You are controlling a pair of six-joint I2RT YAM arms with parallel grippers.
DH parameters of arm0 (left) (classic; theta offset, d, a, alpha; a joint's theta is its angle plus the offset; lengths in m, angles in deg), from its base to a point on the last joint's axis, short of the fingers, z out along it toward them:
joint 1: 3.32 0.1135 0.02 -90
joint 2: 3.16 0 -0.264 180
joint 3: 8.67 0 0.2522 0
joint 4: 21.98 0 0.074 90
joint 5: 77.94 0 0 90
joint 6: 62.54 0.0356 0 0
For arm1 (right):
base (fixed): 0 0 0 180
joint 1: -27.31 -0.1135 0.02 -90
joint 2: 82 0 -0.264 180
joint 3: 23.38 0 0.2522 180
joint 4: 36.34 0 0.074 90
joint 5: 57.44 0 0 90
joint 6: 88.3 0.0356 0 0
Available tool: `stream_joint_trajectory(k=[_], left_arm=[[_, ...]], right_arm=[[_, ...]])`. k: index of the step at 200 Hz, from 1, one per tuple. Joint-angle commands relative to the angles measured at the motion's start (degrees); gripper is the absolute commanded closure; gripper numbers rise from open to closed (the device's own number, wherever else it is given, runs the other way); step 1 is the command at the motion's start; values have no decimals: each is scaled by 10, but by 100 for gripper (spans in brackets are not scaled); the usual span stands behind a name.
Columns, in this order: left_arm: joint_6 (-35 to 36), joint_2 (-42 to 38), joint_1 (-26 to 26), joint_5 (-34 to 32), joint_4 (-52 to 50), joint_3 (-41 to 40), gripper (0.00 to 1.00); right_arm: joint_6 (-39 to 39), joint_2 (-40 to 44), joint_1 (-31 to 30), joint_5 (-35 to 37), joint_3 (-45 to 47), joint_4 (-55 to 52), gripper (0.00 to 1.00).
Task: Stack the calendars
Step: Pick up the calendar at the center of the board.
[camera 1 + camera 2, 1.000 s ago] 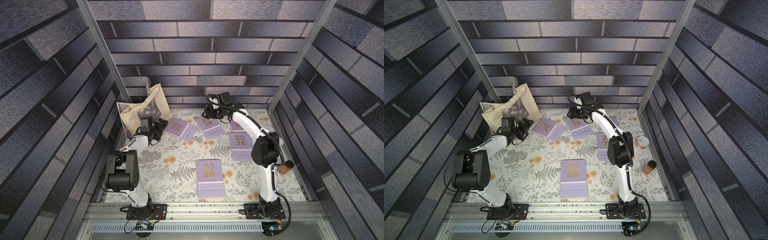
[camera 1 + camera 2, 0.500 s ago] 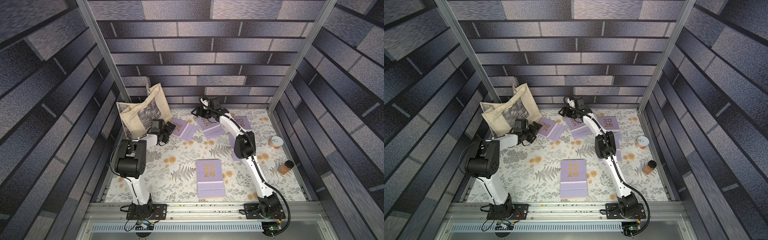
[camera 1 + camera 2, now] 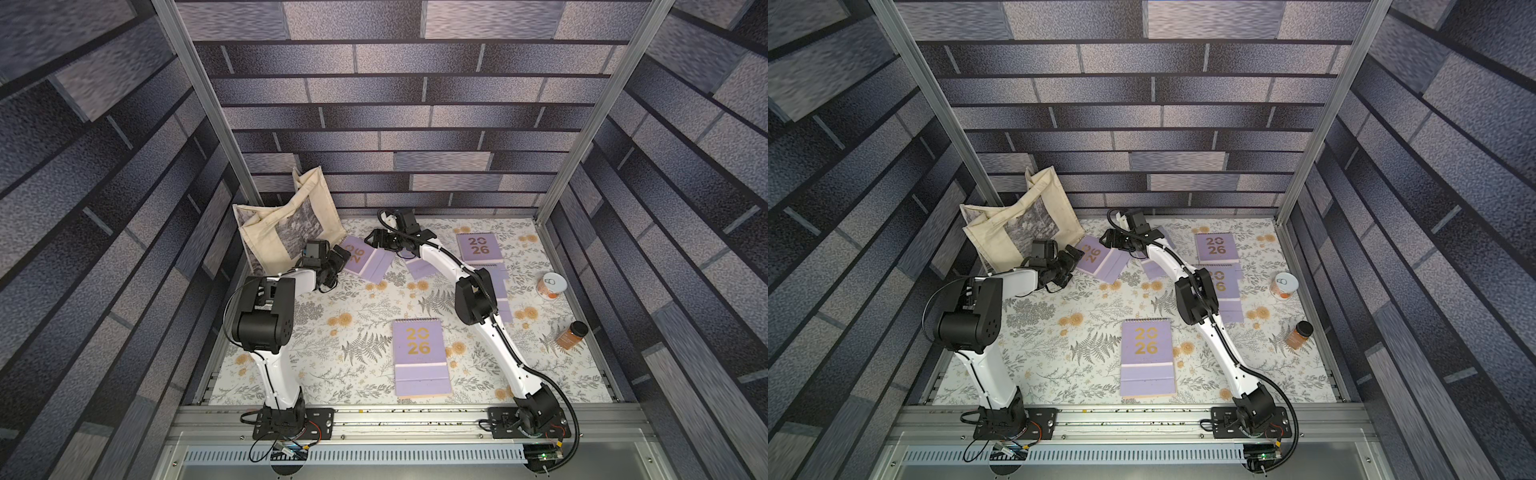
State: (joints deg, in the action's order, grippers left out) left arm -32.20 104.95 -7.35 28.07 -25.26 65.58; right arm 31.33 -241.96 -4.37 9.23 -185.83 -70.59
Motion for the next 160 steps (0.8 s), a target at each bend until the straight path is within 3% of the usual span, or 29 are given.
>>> stream_joint_trajectory(k=[1,80,160], left_arm=[[-5,3,2,-9,7,0,0],[-5,5,11,-4,15,-3,0],[-12,21,15,11,28,-4,0]], right_arm=[[-4,-18,7,30,-8,-5,20],[-32,-9,7,62,6,-6,20],[-26,-11,-2,44,31,-40,21]])
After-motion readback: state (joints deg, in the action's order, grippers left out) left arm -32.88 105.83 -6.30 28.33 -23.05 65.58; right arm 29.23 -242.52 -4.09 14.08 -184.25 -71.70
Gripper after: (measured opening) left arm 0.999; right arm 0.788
